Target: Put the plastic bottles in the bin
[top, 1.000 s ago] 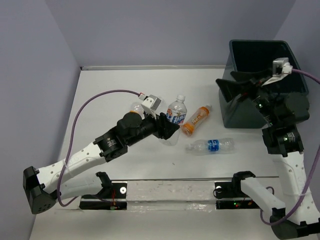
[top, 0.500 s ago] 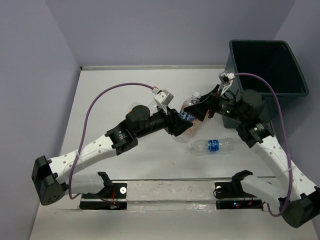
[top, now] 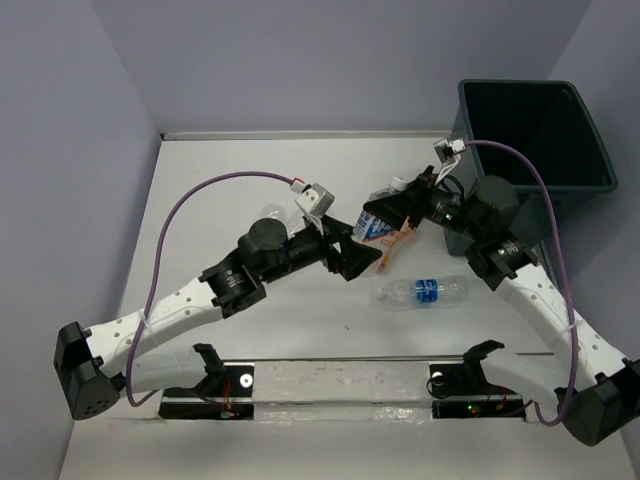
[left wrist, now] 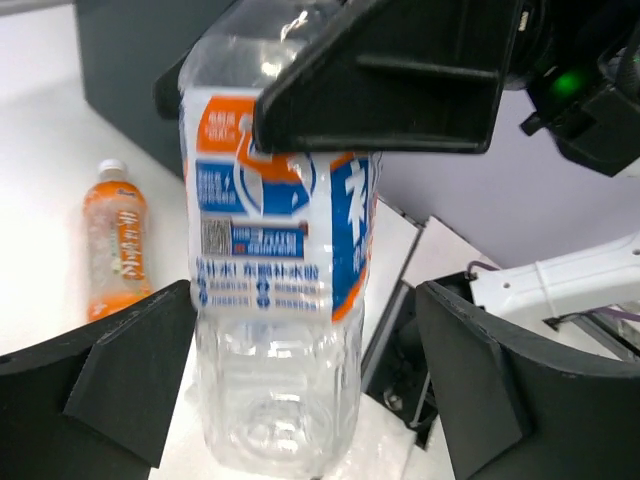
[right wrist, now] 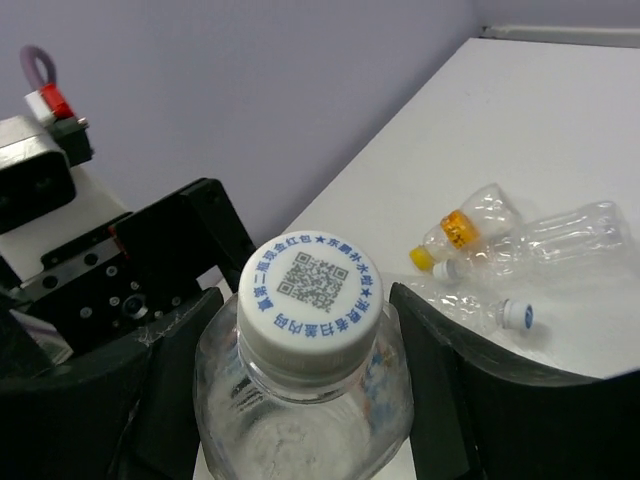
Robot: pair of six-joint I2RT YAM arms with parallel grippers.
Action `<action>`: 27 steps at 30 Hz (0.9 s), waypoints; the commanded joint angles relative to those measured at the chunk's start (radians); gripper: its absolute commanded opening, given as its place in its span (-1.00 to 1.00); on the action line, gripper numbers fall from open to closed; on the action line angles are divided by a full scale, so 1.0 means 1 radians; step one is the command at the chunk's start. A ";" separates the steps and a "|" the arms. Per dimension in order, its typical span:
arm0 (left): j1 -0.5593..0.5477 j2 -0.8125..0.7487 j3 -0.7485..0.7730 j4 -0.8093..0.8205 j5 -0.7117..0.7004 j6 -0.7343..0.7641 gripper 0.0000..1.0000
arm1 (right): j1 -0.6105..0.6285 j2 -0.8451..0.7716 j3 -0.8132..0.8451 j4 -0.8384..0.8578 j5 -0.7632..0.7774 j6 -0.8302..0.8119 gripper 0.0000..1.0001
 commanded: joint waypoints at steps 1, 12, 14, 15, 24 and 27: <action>-0.006 -0.100 -0.062 0.050 -0.102 0.006 0.98 | -0.001 0.030 0.116 -0.058 0.229 -0.102 -0.59; -0.004 -0.004 -0.096 -0.042 -0.340 0.006 0.98 | -0.125 0.173 0.580 -0.196 1.071 -0.557 -0.70; -0.006 0.097 -0.044 -0.047 -0.363 0.038 0.98 | -0.179 0.213 0.623 -0.181 1.167 -0.597 -0.70; -0.007 0.170 -0.021 -0.053 -0.389 0.047 0.98 | -0.240 0.222 0.627 -0.167 1.178 -0.602 -0.71; -0.007 0.579 0.281 -0.149 -0.403 0.198 0.98 | -0.320 0.325 0.515 0.029 1.340 -0.828 0.01; -0.006 0.741 0.383 -0.200 -0.380 0.221 0.98 | -0.320 0.290 0.476 0.017 1.314 -0.779 0.86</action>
